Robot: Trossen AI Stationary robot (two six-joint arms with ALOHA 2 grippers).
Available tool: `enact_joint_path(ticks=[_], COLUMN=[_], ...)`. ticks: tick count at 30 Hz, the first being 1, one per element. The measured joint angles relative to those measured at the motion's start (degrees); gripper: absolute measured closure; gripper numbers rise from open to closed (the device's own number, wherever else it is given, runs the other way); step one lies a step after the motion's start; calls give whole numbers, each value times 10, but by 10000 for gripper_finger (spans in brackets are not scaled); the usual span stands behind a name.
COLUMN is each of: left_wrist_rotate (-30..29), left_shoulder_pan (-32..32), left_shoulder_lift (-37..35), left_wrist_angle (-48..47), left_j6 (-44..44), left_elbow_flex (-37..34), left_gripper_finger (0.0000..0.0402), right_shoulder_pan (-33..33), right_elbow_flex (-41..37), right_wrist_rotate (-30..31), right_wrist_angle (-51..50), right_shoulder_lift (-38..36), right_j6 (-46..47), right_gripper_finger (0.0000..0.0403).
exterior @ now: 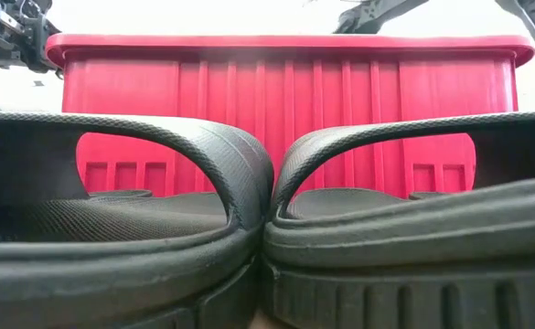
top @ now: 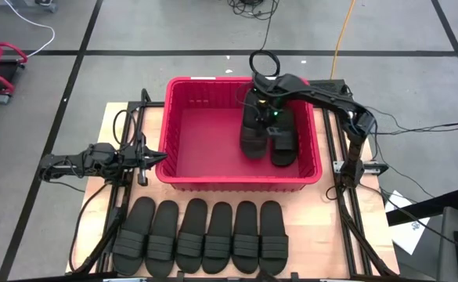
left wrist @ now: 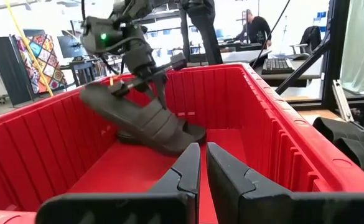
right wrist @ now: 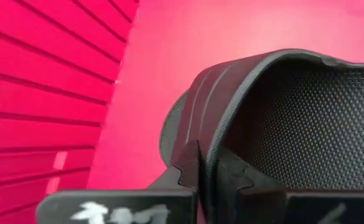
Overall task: Pick and place slides into bin
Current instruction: Put the black slipper into the bin
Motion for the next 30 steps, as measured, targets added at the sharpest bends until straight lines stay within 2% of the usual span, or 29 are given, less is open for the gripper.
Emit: enact_joint_path(ticks=[13, 17, 23, 27, 30], left_wrist_rotate=[0, 0, 0, 0, 0], left_shoulder_pan=[0, 0, 0, 0, 0], left_shoulder_lift=[0, 0, 0, 0, 0], left_wrist_angle=[-4, -5, -5, -5, -5], left_j6=[1, 0, 0, 0, 4], left_elbow_flex=[0, 0, 0, -1, -1], left_gripper_finger=[371, 371, 371, 371, 371], right_shoulder_pan=[-3, -16, -30, -33, -37], right_elbow_flex=[0, 0, 0, 0, 0], right_wrist_rotate=[-56, -92, -91, -55, -51], right_wrist_angle=[-57, -58, -74, -86, -101], right_shoulder_lift=[85, 107, 130, 134, 135], right_j6=[-23, -12, -5, -17, -32], right_gripper_finger=[395, 395, 395, 395, 395])
